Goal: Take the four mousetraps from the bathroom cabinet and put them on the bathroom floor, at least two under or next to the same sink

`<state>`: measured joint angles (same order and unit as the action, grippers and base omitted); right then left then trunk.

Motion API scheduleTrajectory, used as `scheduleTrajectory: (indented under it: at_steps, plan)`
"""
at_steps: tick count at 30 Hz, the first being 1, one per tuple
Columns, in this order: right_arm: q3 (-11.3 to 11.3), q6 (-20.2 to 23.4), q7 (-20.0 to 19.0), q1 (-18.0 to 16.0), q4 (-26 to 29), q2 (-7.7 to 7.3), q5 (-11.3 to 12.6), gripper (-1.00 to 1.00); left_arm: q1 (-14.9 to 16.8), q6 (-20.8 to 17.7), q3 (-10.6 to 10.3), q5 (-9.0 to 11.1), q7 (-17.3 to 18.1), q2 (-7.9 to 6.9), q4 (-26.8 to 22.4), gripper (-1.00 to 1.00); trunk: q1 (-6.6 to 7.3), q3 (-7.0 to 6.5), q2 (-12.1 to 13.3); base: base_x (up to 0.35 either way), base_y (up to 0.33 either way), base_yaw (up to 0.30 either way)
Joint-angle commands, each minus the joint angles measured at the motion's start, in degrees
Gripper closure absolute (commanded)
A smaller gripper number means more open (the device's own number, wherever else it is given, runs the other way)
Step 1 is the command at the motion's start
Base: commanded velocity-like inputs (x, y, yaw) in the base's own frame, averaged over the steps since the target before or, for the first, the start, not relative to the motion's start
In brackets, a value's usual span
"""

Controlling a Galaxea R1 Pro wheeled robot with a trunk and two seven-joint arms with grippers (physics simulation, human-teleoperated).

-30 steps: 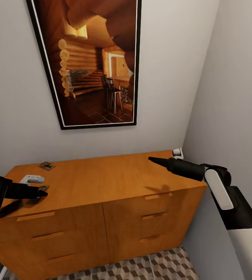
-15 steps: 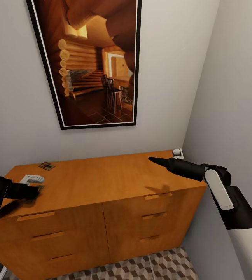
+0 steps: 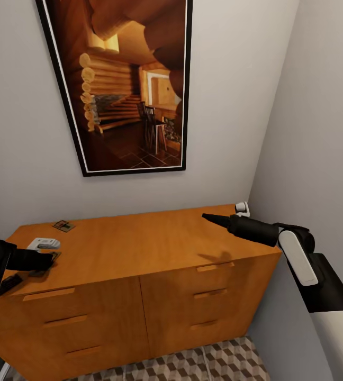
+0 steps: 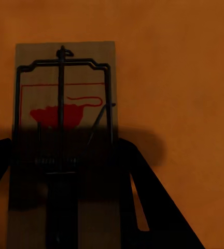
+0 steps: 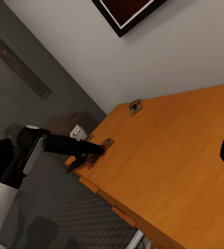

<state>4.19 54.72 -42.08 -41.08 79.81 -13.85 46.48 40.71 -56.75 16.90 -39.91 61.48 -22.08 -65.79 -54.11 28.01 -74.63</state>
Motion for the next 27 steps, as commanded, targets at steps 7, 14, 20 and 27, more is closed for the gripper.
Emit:
scheduleTrajectory:
  at_steps: [7,14,20,27]
  plan:
    - [0.0,0.2,-0.1,-0.1,-0.7,0.07,0.0,-1.0,0.2,-1.0,0.2,-0.5,3.9,0.03,-12.2,1.0,-0.01,0.07,0.0,0.0,0.0,0.0]
    - [0.0,0.2,-0.1,-0.1,-0.9,0.01,0.0,-1.0,0.1,-1.0,0.1,-0.9,12.3,-0.07,-13.3,1.0,1.53,-1.18,2.8,0.0,0.0,0.0]
    - [0.0,0.2,-0.1,-0.1,-0.9,-0.03,0.0,-1.0,0.1,-1.0,0.1,-0.9,12.3,-0.07,-13.3,1.0,2.85,-2.26,5.2,0.0,0.0,0.0]
    - [0.0,0.1,0.0,-0.1,-1.2,-0.03,-0.1,-1.0,0.1,-1.0,0.1,-0.9,12.3,-0.07,-13.3,1.0,4.39,-3.52,8.0,0.0,0.0,0.0]
